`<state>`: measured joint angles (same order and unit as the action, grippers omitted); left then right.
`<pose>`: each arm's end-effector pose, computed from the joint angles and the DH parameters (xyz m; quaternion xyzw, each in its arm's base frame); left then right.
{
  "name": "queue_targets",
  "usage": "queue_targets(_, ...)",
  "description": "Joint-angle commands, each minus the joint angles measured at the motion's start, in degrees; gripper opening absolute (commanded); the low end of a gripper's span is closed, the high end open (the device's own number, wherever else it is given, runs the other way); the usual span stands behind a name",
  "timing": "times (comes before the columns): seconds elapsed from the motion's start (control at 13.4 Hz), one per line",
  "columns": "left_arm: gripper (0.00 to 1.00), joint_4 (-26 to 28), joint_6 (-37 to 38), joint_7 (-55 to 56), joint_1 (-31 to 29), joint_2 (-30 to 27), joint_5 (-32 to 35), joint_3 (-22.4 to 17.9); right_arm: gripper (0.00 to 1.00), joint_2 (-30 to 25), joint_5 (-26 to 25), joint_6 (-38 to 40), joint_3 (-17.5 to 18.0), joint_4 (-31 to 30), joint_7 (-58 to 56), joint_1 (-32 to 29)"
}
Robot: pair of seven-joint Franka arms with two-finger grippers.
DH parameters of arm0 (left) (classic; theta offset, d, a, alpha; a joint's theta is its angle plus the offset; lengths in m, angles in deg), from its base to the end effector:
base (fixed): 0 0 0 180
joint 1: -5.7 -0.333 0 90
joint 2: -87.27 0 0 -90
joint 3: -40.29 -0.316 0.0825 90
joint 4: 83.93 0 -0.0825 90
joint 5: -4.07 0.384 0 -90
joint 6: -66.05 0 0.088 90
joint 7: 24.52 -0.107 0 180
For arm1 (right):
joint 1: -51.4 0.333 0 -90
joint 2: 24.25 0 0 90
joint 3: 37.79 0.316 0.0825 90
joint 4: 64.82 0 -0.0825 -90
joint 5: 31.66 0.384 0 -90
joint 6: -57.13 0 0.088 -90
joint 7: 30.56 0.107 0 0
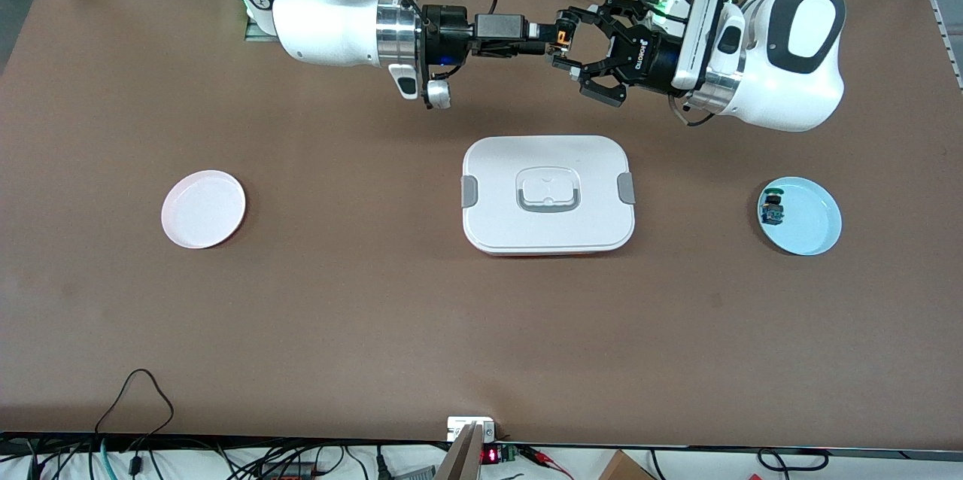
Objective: Transfer orange switch to right arm and place
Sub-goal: 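Bring the right gripper to the switch held by the left gripper, then close the right gripper on the orange switch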
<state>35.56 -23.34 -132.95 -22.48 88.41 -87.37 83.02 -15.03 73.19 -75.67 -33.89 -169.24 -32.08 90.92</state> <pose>0.4928 -0.2372 0.4850 0.4792 -0.5001 0.3810 0.6125 0.4574 0.4544 0.5031 -0.7183 0.1735 0.1453 0.6579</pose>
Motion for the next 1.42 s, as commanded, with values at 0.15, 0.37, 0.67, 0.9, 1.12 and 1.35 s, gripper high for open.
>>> queue_targets(0.15, 0.0, 0.5, -0.4, 0.7, -0.4, -1.7, -2.3, 0.5, 1.0, -2.4, 1.9, -7.6, 2.0, -1.2, -1.8, 0.1)
queue_targets(0.37, 0.0, 0.5, -0.4, 0.7, -0.5, -1.7, -2.3, 0.5, 1.0, -2.6, 5.9, -9.2, 3.6, -1.0, -2.7, 0.1)
queue_targets(0.67, 0.0, 0.3, -0.4, 0.7, -0.4, -1.5, -2.4, 0.5, 1.0, -2.5, 15.9, -8.7, 3.7, -1.3, -10.9, 0.1)
queue_targets(0.9, 0.0, 0.3, -0.4, 0.7, -0.4, -1.5, -2.4, 0.5, 1.0, -2.2, 15.7, -8.6, 3.7, -1.4, -12.8, 0.0)
queue_targets(1.12, 0.0, 0.3, -0.4, 0.7, -0.4, -1.5, -2.4, 0.5, 1.0, -2.1, 15.6, -8.6, 3.7, -1.4, -15.7, 0.1)
queue_targets(1.35, 0.0, 0.3, -0.4, 0.7, -0.4, -1.5, -2.4, 0.5, 1.0, -1.7, 15.4, -8.6, 4.4, -1.5, -17.7, 0.1)
